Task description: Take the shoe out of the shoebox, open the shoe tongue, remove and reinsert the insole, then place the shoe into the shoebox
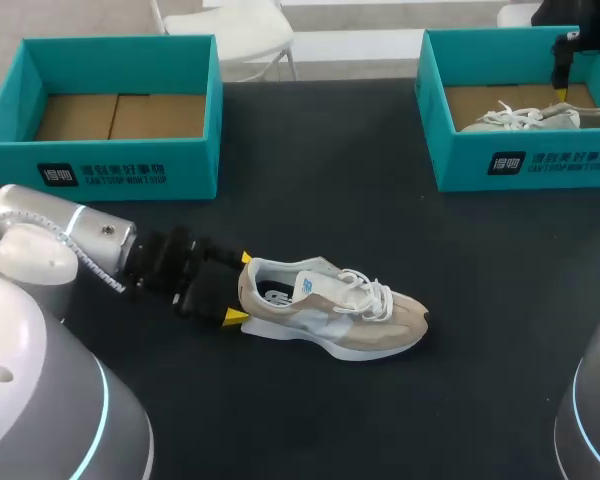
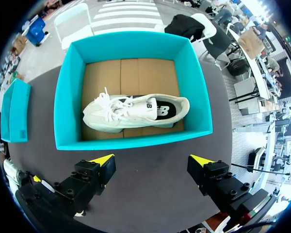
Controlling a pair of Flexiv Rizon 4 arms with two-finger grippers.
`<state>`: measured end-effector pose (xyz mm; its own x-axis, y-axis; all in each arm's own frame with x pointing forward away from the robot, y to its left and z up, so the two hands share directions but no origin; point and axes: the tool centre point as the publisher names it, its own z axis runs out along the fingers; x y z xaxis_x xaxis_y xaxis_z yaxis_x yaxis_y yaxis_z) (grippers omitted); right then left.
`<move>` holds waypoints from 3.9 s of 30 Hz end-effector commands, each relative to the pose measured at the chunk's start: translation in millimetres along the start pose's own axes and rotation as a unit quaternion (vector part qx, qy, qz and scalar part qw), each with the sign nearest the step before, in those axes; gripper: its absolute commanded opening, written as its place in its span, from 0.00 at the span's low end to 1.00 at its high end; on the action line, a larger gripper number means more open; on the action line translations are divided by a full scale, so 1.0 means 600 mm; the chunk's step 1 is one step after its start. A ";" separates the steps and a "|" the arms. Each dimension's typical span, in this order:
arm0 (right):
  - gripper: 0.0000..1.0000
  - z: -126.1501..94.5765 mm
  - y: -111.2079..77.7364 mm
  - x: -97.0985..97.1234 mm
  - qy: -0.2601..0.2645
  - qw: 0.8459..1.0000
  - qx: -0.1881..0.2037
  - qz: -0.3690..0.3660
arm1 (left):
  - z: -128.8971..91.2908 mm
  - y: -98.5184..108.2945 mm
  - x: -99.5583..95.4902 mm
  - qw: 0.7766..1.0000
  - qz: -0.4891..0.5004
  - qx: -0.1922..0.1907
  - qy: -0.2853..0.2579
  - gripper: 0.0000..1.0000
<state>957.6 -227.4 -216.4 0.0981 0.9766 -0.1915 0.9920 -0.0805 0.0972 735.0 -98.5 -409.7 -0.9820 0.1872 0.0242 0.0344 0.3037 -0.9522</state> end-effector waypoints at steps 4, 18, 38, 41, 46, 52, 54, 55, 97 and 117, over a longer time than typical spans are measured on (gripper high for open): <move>1.00 0.000 -0.001 0.000 0.000 1.000 -0.001 0.000 | 0.023 0.005 -0.006 1.000 0.000 0.000 0.015 1.00; 1.00 0.000 -0.001 0.000 0.000 1.000 -0.001 0.000 | 0.056 0.001 0.015 0.999 -0.002 0.011 0.032 1.00; 1.00 0.000 -0.001 0.000 0.000 1.000 -0.001 0.000 | 0.027 -0.003 0.038 0.998 -0.015 0.037 -0.055 0.00; 1.00 0.000 -0.001 0.000 0.000 1.000 -0.001 0.000 | 0.020 -0.003 0.043 0.996 -0.012 0.034 -0.087 0.00; 1.00 0.000 -0.001 0.000 0.000 1.000 -0.001 0.000 | 0.012 -0.004 0.054 0.988 -0.018 0.045 -0.147 0.00; 1.00 0.000 -0.001 0.000 0.000 1.000 -0.001 0.000 | 0.007 -0.008 0.052 0.981 -0.020 0.051 -0.188 0.00; 1.00 0.000 -0.001 0.000 0.000 1.000 -0.001 0.000 | 0.006 -0.008 0.051 0.980 -0.022 0.053 -0.191 0.00; 1.00 0.000 -0.001 0.000 0.000 1.000 -0.001 0.000 | 0.006 -0.007 0.050 0.980 -0.022 0.053 -0.192 0.00; 1.00 0.000 -0.001 0.000 0.000 1.000 -0.001 0.000 | 0.011 0.011 0.023 0.992 -0.027 0.034 -0.121 0.00; 1.00 -0.009 0.001 0.034 0.010 1.000 0.004 0.002 | 0.011 0.011 0.023 0.992 -0.027 0.034 -0.121 0.00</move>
<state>956.7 -220.4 -215.8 0.1004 0.9801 -0.1714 0.9920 -0.0853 0.0929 721.9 -99.6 -417.4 -0.9984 -0.0561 0.0113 -0.0246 0.2422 -0.9699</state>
